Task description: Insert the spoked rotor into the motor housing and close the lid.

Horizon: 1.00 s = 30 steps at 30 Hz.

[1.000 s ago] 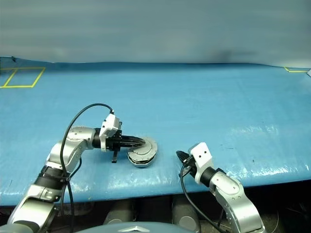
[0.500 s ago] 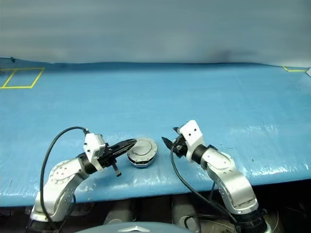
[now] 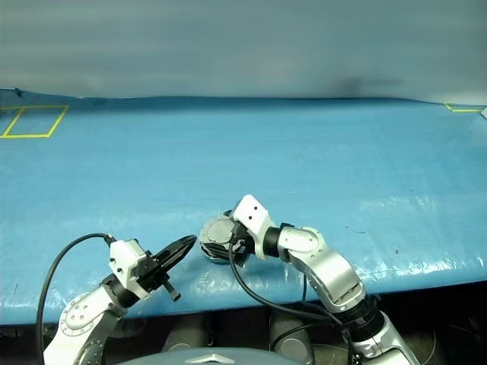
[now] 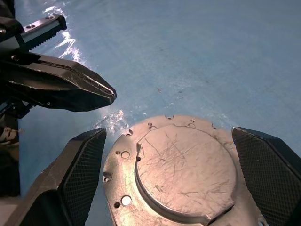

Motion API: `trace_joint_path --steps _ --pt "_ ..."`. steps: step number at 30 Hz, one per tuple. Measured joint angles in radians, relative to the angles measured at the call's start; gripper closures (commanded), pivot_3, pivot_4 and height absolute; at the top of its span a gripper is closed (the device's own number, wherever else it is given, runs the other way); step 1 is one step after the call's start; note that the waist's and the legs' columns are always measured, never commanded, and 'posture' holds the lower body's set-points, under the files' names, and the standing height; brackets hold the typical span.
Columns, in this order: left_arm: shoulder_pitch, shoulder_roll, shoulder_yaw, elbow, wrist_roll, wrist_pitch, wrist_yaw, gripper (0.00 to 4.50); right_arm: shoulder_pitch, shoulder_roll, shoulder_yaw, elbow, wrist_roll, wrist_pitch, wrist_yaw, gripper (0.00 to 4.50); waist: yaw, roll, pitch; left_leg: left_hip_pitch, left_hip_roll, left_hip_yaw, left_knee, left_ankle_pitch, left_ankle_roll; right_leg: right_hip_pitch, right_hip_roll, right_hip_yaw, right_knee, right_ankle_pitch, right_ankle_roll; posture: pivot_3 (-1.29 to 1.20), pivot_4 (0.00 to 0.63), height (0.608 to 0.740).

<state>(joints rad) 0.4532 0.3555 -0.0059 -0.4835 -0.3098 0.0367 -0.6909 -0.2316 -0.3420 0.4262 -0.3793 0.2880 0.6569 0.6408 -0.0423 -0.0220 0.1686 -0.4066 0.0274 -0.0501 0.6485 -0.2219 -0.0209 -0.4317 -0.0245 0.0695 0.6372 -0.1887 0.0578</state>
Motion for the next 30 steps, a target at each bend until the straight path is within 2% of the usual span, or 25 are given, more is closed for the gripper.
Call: trace_joint_path --steps 9,12,15,21,26,30 --pt "0.02 -0.002 -0.041 0.111 0.026 -0.117 -0.012 4.5 -0.002 0.013 0.004 0.054 -0.015 -0.021 0.011 0.02 -0.001 0.0 0.0 -0.004 0.0 0.0 0.0 0.0 0.0 -0.004 0.0 -0.001 0.0 0.0 0.0 0.0 0.15 0.74" --pt "-0.009 -0.003 -0.042 0.194 0.02 -0.155 -0.033 4.5 0.005 0.013 0.001 0.057 -0.027 -0.035 0.007 0.64 -0.001 0.0 0.0 -0.005 0.0 0.0 0.0 0.0 0.0 -0.005 0.0 -0.001 0.001 0.0 0.0 0.0 0.15 0.74" --pt "-0.055 -0.008 -0.033 0.289 0.007 -0.194 -0.057 4.5 0.016 0.013 -0.001 0.058 -0.033 -0.04 0.006 1.5 0.0 0.0 0.0 -0.005 0.0 0.0 0.0 0.0 0.0 -0.006 0.0 -0.001 0.001 0.0 0.0 0.0 0.15 0.74" --pt "-0.135 -0.02 -0.022 0.45 -0.027 -0.266 -0.121 4.5 0.023 0.015 0.002 0.055 -0.047 -0.048 0.005 1.5 0.001 0.0 -0.001 -0.005 0.0 0.0 0.0 0.0 0.0 -0.006 0.001 -0.001 0.002 0.0 0.0 0.0 0.15 0.74" --pt "-0.241 -0.017 0.027 0.65 -0.072 -0.379 -0.23 4.5 0.023 0.02 0.025 0.042 -0.072 -0.048 -0.009 1.5 0.003 0.005 -0.005 -0.003 0.0 0.0 0.0 0.0 0.0 -0.004 0.001 -0.001 0.004 0.0 0.0 0.0 0.15 0.74" --pt "-0.27 -0.017 0.039 0.73 -0.092 -0.435 -0.283 4.5 0.023 0.024 0.043 0.04 -0.09 -0.047 -0.015 1.5 -0.003 0.012 -0.009 0.002 0.0 0.0 0.0 0.0 0.0 -0.001 0.001 0.0 0.004 0.0 0.0 0.0 0.15 0.74"
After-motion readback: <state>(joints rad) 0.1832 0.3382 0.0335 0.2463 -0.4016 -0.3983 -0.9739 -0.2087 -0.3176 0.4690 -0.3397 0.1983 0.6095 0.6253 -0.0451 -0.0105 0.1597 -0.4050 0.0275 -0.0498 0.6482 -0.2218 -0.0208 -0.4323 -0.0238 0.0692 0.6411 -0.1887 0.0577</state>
